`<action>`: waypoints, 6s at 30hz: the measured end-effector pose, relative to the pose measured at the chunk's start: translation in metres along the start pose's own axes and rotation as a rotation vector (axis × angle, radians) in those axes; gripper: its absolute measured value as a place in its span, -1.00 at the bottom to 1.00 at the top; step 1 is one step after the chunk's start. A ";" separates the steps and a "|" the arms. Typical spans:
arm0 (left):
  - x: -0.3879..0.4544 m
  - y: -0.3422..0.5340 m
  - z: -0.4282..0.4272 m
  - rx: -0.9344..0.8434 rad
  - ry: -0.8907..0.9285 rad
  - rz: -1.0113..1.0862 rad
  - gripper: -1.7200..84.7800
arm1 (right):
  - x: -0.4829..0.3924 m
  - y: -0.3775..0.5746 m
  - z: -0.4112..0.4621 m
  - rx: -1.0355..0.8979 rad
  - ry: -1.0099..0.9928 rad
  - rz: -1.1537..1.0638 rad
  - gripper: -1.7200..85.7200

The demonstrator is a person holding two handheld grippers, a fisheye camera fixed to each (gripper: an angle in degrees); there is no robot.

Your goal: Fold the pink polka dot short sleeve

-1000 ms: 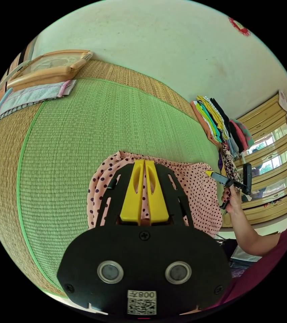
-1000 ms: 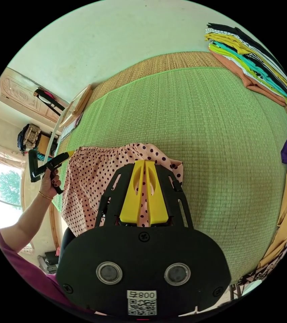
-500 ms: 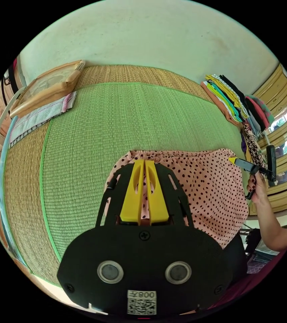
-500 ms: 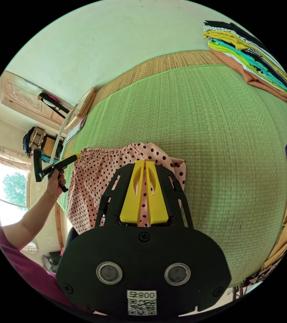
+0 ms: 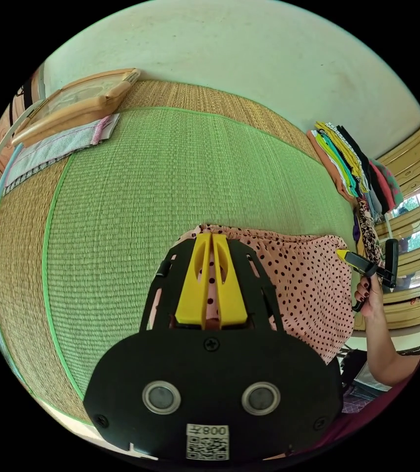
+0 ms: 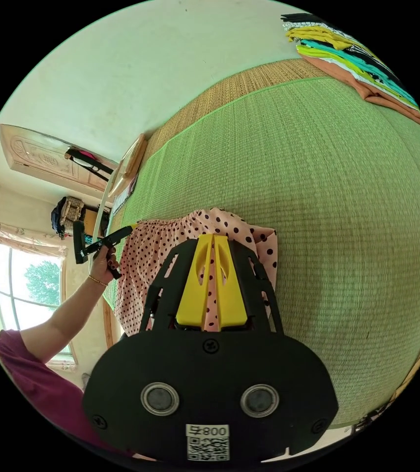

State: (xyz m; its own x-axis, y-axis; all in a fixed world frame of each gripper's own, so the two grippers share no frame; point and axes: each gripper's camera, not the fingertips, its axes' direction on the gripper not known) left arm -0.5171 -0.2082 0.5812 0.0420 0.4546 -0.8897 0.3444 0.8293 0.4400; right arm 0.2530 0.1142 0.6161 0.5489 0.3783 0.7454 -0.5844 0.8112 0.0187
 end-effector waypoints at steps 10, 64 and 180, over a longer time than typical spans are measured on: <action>-0.009 0.051 -0.085 0.114 0.123 0.031 -0.89 | -0.018 0.015 -0.039 0.047 -0.041 -0.062 -0.95; -0.124 0.360 -0.288 -0.106 0.286 -0.312 -0.96 | 0.089 0.255 -0.203 -0.139 -0.326 0.154 -0.96; 0.495 0.498 0.118 -0.100 0.384 0.655 -0.95 | 0.094 0.029 -0.052 0.001 -0.260 0.228 -0.92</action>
State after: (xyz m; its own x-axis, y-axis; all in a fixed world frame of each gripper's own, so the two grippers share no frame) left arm -0.2141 0.3914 0.3458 -0.1269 0.9295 -0.3463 0.2738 0.3684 0.8884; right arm 0.3189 0.1962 0.6517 0.2339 0.4234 0.8752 -0.6750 0.7186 -0.1673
